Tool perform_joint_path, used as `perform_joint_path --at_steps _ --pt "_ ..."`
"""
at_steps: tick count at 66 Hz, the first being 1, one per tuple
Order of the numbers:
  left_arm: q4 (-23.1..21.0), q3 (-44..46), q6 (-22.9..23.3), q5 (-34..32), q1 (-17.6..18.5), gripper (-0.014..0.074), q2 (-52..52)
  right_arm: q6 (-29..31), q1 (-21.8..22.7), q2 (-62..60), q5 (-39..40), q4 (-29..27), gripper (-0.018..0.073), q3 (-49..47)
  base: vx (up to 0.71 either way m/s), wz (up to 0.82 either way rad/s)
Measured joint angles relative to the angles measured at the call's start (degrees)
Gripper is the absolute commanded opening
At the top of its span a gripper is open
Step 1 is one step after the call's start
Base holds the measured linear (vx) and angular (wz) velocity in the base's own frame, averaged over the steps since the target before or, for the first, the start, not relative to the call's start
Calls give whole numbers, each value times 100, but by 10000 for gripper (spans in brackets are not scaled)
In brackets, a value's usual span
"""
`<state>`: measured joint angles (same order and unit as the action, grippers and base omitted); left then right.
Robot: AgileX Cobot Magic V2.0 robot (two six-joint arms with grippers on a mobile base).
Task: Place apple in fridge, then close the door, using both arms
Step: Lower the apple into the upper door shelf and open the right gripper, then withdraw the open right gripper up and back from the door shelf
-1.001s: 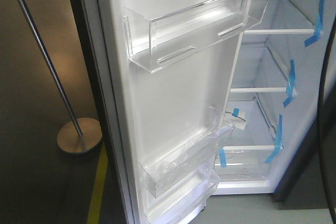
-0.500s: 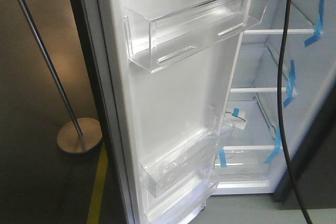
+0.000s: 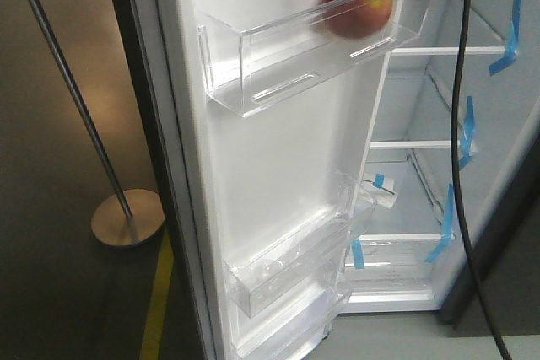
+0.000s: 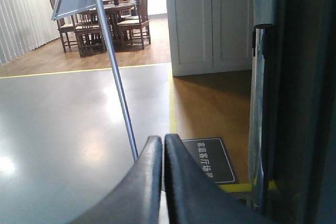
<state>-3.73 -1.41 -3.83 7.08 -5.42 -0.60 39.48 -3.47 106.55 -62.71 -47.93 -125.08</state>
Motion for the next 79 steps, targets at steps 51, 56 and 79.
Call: perform_joint_path --at_steps 51,56,79 --pt "0 0 0 0 0 -7 0 -197 0 -1219 -502 224 -11 -286 0 0" --pt "0 0 0 0 0 -7 0 -197 0 -1444 -725 293 -4 -286 0 0" --pt "0 0 0 0 0 -7 0 -394 0 -2168 -1061 1091 -4 -292 0 0"
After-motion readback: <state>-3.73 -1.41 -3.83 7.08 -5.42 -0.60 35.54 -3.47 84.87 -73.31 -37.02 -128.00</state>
